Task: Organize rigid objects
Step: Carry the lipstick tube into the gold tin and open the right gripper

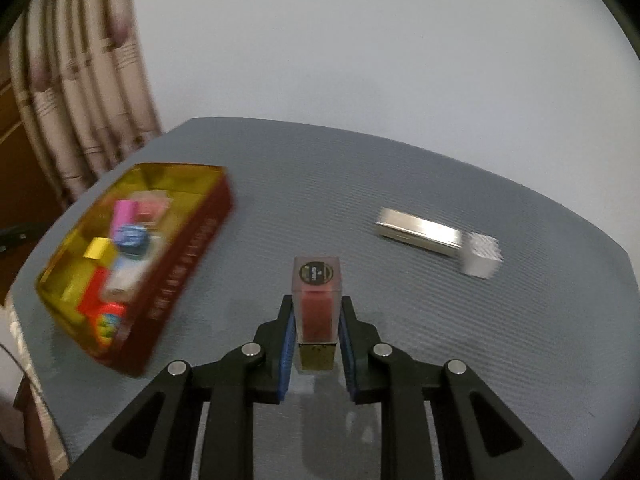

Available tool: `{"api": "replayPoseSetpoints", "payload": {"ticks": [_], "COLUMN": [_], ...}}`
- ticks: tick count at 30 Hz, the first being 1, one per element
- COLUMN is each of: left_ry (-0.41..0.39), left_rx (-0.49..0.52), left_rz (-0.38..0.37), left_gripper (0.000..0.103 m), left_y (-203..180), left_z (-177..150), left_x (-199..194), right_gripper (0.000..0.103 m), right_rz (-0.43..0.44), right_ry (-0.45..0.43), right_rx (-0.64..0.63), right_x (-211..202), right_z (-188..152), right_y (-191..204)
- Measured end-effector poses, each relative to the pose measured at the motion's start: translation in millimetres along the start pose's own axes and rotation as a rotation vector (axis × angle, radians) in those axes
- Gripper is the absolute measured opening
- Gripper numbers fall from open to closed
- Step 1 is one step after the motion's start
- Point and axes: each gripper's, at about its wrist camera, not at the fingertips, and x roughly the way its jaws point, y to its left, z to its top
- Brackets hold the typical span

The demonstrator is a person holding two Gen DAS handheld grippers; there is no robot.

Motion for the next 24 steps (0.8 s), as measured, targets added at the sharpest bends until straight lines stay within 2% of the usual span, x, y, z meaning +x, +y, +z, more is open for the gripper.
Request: {"api": "replayPoseSetpoints", "payload": {"ticks": [5, 10, 16, 24], "left_ry": [0.010, 0.022, 0.038, 0.055], "left_rx": [-0.040, -0.076, -0.124, -0.149], "left_rz": [0.002, 0.018, 0.034, 0.042], "left_gripper": [0.057, 0.058, 0.060, 0.061], "left_y": [8, 18, 29, 36], "left_z": [1, 3, 4, 4], "left_x": [2, 5, 9, 13], "right_gripper": [0.020, 0.020, 0.020, 0.020], "right_rz": [0.057, 0.114, 0.211, 0.285], "right_ry": [-0.017, -0.026, -0.010, 0.046], "right_rx": [-0.043, -0.088, -0.115, -0.159], "right_x": [-17, -37, -31, -8], "right_z": [21, 39, 50, 45], "right_y": [26, 71, 121, 174]}}
